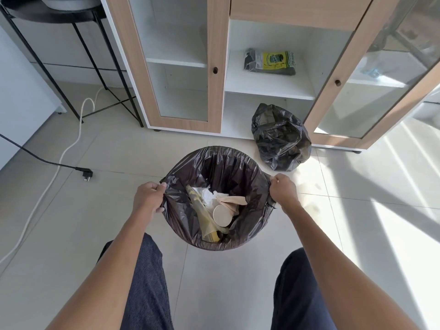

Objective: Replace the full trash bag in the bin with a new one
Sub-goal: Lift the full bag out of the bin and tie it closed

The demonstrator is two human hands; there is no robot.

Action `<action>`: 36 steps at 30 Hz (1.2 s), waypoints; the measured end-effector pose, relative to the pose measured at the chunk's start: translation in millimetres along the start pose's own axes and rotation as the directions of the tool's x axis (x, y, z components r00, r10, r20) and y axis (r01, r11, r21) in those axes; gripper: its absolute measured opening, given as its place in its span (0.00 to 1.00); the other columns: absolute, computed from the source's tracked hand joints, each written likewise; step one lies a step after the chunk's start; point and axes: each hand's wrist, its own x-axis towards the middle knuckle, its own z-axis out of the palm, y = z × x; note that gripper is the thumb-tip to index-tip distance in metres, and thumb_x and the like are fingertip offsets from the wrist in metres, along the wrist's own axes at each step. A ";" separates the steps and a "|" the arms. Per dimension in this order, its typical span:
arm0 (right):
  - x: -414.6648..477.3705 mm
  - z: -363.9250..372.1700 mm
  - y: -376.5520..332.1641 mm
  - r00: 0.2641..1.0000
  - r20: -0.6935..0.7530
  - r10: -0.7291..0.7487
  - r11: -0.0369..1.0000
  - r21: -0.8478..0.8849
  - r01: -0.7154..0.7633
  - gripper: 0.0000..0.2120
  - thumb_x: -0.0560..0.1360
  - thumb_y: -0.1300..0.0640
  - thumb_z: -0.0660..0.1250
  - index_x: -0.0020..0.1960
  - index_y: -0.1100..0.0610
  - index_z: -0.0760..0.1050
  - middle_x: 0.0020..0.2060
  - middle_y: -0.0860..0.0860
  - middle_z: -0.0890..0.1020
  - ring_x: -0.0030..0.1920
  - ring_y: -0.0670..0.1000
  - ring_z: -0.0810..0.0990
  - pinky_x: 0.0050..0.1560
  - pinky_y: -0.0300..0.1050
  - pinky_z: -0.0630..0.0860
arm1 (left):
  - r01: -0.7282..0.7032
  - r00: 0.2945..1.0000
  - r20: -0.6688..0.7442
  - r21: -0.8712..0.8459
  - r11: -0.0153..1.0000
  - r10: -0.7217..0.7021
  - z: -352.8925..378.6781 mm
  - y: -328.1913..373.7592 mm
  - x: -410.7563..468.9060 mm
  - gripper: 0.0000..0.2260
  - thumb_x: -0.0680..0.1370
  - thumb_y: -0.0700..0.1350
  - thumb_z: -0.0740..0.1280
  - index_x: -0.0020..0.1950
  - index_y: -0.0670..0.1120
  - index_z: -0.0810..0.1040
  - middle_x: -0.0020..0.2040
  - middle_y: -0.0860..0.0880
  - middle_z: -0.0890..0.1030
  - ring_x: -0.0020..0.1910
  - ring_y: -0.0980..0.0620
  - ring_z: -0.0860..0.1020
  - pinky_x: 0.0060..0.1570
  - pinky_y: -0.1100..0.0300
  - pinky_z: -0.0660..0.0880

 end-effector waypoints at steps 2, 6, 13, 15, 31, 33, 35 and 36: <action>-3.0 -1.5 1.3 1.000 -0.012 -0.012 1.000 0.010 0.012 0.13 0.83 0.54 0.56 0.56 0.63 0.74 0.47 0.58 0.79 0.50 0.62 0.79 0.49 0.52 0.77 | 0.014 1.000 0.003 -0.031 0.999 -0.014 1.6 -2.0 -0.9 0.13 0.80 0.49 0.67 0.47 0.39 0.77 0.37 0.49 0.73 0.34 0.49 0.73 0.20 0.64 0.77; -19.5 1.7 9.0 1.000 0.004 -0.030 0.999 0.030 0.029 0.18 0.78 0.49 0.67 0.62 0.58 0.71 0.48 0.57 0.82 0.48 0.58 0.81 0.50 0.51 0.79 | 0.075 0.997 0.037 -0.005 0.997 -0.074 -3.4 -7.7 -0.7 0.17 0.79 0.55 0.67 0.42 0.41 0.75 0.40 0.43 0.76 0.31 0.47 0.78 0.27 0.59 0.81; -27.2 4.0 11.6 0.998 -0.042 -0.054 0.997 0.052 0.056 0.15 0.78 0.57 0.67 0.64 0.56 0.72 0.43 0.55 0.82 0.47 0.59 0.82 0.53 0.53 0.78 | 0.113 0.991 0.088 -0.154 0.982 -0.100 -8.7 -12.5 -17.0 0.09 0.75 0.42 0.74 0.49 0.38 0.79 0.40 0.41 0.81 0.32 0.46 0.79 0.26 0.63 0.80; -21.9 4.3 10.9 0.997 -0.054 -0.046 0.998 0.037 0.048 0.15 0.77 0.56 0.67 0.63 0.55 0.73 0.43 0.56 0.83 0.48 0.60 0.82 0.56 0.54 0.77 | 0.086 0.996 0.042 -0.185 0.979 -0.079 -7.2 -16.4 -17.5 0.08 0.73 0.37 0.75 0.49 0.36 0.81 0.41 0.41 0.82 0.34 0.46 0.80 0.27 0.64 0.80; 11.6 29.7 -25.4 0.985 -0.155 -0.075 0.995 0.052 0.084 0.17 0.79 0.56 0.67 0.67 0.56 0.74 0.36 0.54 0.80 0.40 0.55 0.78 0.54 0.48 0.73 | -0.045 0.997 -0.077 -0.187 0.981 0.031 -6.9 0.4 40.9 0.07 0.72 0.38 0.75 0.49 0.40 0.84 0.43 0.42 0.84 0.38 0.46 0.81 0.46 0.51 0.82; 0.8 33.1 -30.4 0.988 -0.145 -0.042 0.997 0.053 0.050 0.18 0.79 0.57 0.66 0.68 0.57 0.73 0.42 0.57 0.82 0.40 0.55 0.78 0.50 0.45 0.72 | -0.030 0.999 -0.035 -0.137 0.990 0.025 -11.8 -1.4 46.1 0.04 0.73 0.39 0.74 0.46 0.42 0.83 0.44 0.42 0.84 0.42 0.43 0.84 0.48 0.48 0.83; -7.9 33.4 -36.5 0.990 -0.142 -0.020 0.997 0.069 0.030 0.19 0.80 0.59 0.65 0.70 0.58 0.73 0.54 0.60 0.83 0.47 0.57 0.81 0.52 0.43 0.71 | -0.008 1.000 0.022 -0.123 0.992 0.011 -14.2 -6.9 43.3 0.04 0.73 0.40 0.74 0.45 0.42 0.82 0.43 0.41 0.84 0.40 0.43 0.84 0.45 0.50 0.83; -9.7 31.6 -41.4 0.990 -0.138 -0.011 0.997 0.078 0.022 0.19 0.80 0.60 0.65 0.71 0.58 0.73 0.59 0.60 0.82 0.52 0.59 0.82 0.55 0.44 0.72 | -0.001 0.999 0.043 -0.131 0.991 0.007 -14.4 -8.7 38.2 0.06 0.73 0.40 0.75 0.47 0.41 0.82 0.42 0.41 0.84 0.37 0.44 0.83 0.41 0.54 0.83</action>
